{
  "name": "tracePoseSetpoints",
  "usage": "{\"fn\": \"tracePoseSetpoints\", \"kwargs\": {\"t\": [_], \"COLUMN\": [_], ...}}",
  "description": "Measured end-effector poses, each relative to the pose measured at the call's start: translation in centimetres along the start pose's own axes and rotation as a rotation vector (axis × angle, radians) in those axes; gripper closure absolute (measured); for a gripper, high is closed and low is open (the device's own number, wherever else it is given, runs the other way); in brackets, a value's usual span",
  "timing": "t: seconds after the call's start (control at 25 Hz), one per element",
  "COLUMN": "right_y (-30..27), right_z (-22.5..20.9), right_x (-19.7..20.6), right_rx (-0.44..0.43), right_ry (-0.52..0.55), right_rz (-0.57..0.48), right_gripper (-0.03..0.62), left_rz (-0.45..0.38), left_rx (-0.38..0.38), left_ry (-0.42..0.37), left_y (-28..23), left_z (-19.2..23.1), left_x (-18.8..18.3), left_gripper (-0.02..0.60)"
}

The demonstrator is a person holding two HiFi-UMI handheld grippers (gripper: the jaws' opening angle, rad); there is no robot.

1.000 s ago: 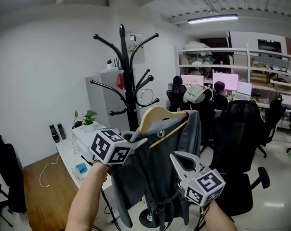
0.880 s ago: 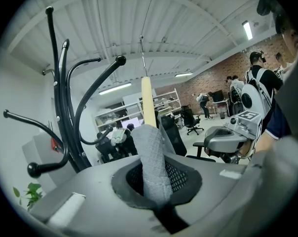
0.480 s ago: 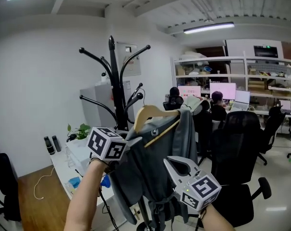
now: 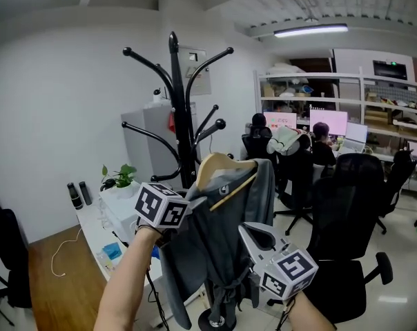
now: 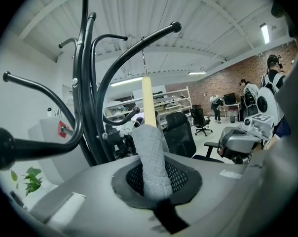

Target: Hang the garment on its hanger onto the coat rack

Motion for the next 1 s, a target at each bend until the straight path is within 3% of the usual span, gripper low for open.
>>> {"fn": "tracePoseSetpoints", "kwargs": {"t": [0.44,1.0], "right_y": [-1.8,-1.7], "right_z": [1.0,2.3], "right_x": [2.7,5.1], "right_rx": [0.042,0.142], "right_ry": [-0.027,-0.044], "right_rz": [0.061,0.133], "right_gripper": [0.58,0.58], "left_rz": [0.054,0.072], "left_rx": [0.006,0.109], "left_ry": [0.082,0.123], "left_y": [-2.6,-4.6], "left_z": [3.4,3.1], "left_x": [4.8,9.3], "left_gripper": [0.566,0.566]}}
Point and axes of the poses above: the fingertips, and each gripper's own axes: y backward along the fingers, z to its left, x out of its underside, the point moved 2 cm from there along y, backward along the fingers, and after that the axes turned 10 degrees about -x, right-handed, at the moved point
